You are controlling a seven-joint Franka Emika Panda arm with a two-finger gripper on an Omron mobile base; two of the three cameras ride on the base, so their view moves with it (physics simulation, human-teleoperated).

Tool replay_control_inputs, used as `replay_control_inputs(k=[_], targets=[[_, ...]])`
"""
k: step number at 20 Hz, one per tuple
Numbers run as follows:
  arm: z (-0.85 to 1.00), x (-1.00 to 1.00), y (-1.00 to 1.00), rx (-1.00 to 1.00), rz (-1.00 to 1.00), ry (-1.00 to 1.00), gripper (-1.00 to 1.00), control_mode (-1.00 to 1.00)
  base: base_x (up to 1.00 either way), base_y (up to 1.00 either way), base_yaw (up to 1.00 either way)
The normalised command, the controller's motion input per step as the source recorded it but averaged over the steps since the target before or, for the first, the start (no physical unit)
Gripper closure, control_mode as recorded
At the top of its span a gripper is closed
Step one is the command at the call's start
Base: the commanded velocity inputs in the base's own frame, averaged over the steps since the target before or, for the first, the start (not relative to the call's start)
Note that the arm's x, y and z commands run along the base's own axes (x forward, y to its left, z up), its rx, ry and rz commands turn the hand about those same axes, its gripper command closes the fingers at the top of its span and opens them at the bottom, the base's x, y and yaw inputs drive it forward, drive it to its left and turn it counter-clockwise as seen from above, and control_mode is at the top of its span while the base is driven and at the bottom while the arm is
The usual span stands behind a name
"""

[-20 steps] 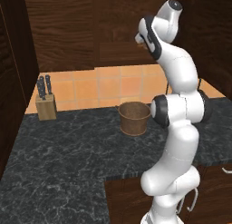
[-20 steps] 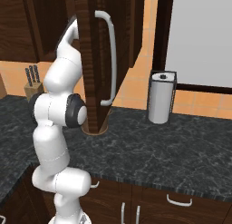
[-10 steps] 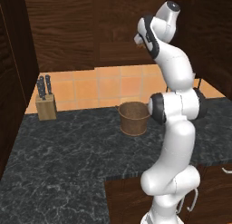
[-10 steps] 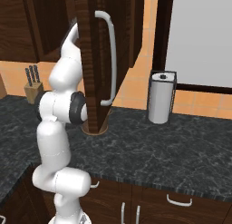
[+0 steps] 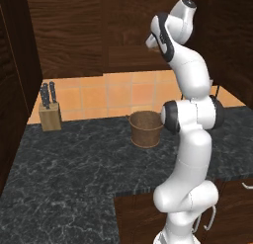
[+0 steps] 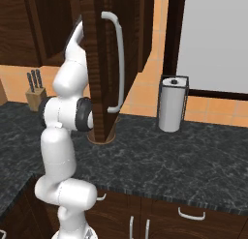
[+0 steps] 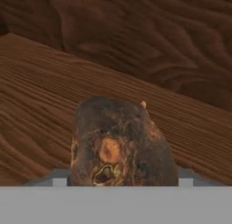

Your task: Open the cabinet, pick up the bread from the cabinet and place it in the basket. Then move the basket to the dining counter.

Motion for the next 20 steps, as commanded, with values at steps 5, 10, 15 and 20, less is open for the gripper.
replay_control_inputs(k=[5,10,15,20], targets=[[-0.25,-0.73,0.30,0.06,0.00,-0.07,1.00,-1.00,0.00,0.00,0.00],[-0.21,-0.56,0.44,0.08,0.00,-0.17,1.00,-1.00,0.00,0.00,0.00],[-0.33,0.00,0.55,0.14,0.00,-0.24,1.00,-1.00,0.00,0.00,0.00],[0.03,-0.45,0.29,0.11,-0.05,-0.40,1.00,-1.00,0.00,0.00,0.00]])
